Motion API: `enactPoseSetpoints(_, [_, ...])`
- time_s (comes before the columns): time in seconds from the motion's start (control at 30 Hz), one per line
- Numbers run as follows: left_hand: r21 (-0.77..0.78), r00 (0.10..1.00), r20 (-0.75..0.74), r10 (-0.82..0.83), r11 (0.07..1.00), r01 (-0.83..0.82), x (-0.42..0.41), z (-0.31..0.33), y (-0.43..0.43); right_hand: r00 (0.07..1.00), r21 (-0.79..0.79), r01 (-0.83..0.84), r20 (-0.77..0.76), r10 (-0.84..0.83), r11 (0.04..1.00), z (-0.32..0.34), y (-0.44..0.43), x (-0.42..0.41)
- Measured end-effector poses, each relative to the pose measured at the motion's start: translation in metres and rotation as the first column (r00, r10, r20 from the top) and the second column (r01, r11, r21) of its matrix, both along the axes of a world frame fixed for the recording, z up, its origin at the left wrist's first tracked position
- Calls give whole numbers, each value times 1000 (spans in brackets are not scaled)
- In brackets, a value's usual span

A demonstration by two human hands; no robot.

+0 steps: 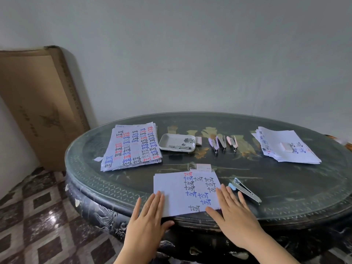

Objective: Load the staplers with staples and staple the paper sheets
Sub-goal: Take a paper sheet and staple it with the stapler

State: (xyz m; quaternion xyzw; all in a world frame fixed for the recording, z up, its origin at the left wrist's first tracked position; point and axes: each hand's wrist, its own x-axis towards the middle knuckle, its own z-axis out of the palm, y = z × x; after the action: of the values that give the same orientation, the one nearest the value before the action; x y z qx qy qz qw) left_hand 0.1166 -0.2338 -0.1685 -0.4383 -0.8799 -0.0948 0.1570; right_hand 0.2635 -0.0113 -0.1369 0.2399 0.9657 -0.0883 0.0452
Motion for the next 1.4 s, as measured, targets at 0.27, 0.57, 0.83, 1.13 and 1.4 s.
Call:
enactPoseSetpoints(0.27, [165, 940, -148, -307, 930, 329, -18, 34, -7, 863, 56, -330, -386, 325, 942, 11, 28, 30])
enactPoseSetpoints(0.57, [363, 857, 158, -490, 836, 411, -20, 148, -1, 945, -458, -256, -303, 121, 851, 124, 38, 50])
enactPoseSetpoints(0.83, [628, 390, 759, -522, 746, -223, -8, 144, 21, 973, -608, -195, -219, 74, 770, 142, 59, 38])
enactPoseSetpoints(1.13, [543, 420, 824, -381, 742, -393, -3, 111, 40, 934, -348, 273, -127, -334, 897, 51, 102, 9])
enactPoseSetpoints(1.4, [542, 417, 827, -378, 735, -407, -3, 114, 37, 911, -374, 210, -261, -319, 904, 64, 112, -11])
